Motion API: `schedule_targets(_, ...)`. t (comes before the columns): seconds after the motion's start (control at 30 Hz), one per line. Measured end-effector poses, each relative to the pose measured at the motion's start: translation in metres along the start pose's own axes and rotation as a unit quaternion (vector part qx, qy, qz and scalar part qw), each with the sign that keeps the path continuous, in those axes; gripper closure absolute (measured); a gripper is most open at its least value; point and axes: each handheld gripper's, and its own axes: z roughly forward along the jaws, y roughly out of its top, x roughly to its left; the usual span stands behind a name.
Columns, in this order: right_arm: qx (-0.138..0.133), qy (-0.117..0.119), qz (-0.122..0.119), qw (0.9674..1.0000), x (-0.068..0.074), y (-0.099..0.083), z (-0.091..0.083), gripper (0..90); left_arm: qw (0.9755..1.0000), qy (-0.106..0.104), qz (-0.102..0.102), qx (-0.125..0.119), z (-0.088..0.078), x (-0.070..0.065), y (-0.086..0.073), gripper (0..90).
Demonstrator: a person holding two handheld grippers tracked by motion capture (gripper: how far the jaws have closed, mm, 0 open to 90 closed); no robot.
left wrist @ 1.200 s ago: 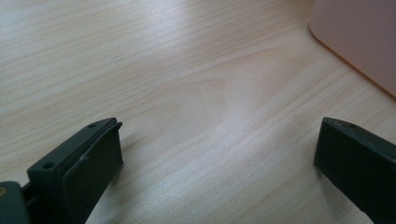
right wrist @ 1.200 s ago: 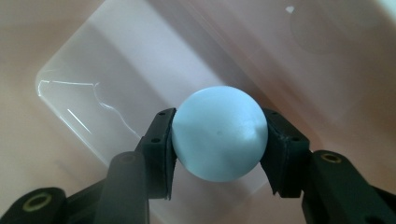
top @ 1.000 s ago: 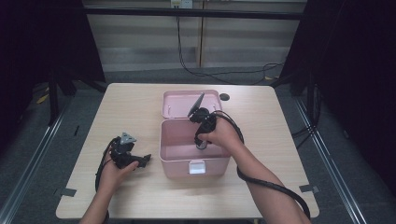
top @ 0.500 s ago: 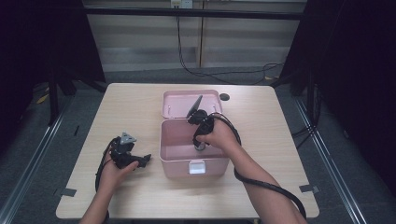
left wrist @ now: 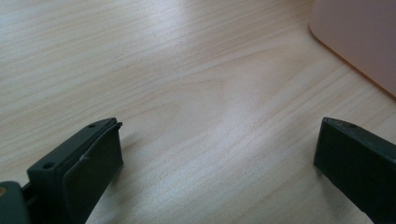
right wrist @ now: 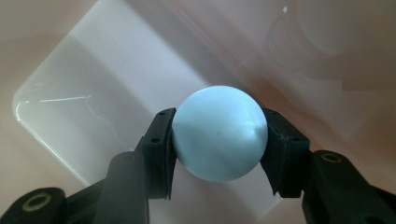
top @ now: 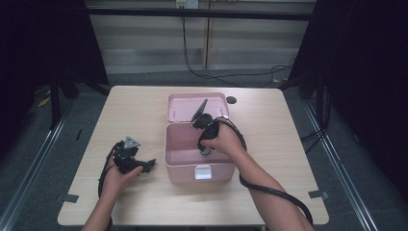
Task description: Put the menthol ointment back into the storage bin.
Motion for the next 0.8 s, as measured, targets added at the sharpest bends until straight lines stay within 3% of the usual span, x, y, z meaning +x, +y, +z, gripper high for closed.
schedule_targets(0.47, 0.004, 0.001, 0.002, 1.0, 0.003, 0.002, 0.008, 50.1, 1.0, 0.0, 0.0, 0.0, 0.0, 0.0, 0.0, 0.4)
schedule_targets(0.6, 0.007, -0.006, -0.009, 0.9999, 0.002, 0.002, 0.012, 50.0, 1.0, 0.0, 0.0, 0.0, 0.0, 0.0, 0.0, 0.5)
schedule_targets(0.8, 0.002, -0.004, 0.001, 1.0, 0.003, 0.001, 0.014, 49.8, 1.0, -0.001, 0.0, -0.001, 0.0, 0.0, 0.0, 0.5)
